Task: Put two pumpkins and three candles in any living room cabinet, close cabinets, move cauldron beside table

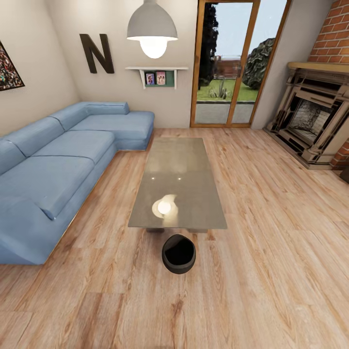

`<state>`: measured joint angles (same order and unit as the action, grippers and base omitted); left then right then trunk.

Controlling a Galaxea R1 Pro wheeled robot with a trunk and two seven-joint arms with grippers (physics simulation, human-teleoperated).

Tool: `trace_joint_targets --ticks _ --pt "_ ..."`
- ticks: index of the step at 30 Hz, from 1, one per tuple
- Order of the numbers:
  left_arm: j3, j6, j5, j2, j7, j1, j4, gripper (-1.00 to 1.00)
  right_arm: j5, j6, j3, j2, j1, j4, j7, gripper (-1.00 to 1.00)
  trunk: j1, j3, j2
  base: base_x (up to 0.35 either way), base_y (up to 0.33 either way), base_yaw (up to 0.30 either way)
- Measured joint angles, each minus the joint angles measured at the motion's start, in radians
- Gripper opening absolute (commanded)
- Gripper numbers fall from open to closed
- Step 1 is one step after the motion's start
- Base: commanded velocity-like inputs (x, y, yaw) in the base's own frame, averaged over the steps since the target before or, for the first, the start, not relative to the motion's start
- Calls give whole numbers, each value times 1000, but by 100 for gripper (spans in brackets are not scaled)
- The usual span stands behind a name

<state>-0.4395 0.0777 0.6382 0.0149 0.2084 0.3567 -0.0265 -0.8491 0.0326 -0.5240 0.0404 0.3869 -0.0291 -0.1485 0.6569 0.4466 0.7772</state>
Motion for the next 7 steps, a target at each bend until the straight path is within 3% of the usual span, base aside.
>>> trace_joint_targets --ticks 7 --pt "0 0 0 0 0 0 -1 100 -4 3 1 -4 0 0 -3 100 0 0 0 0 0 0"
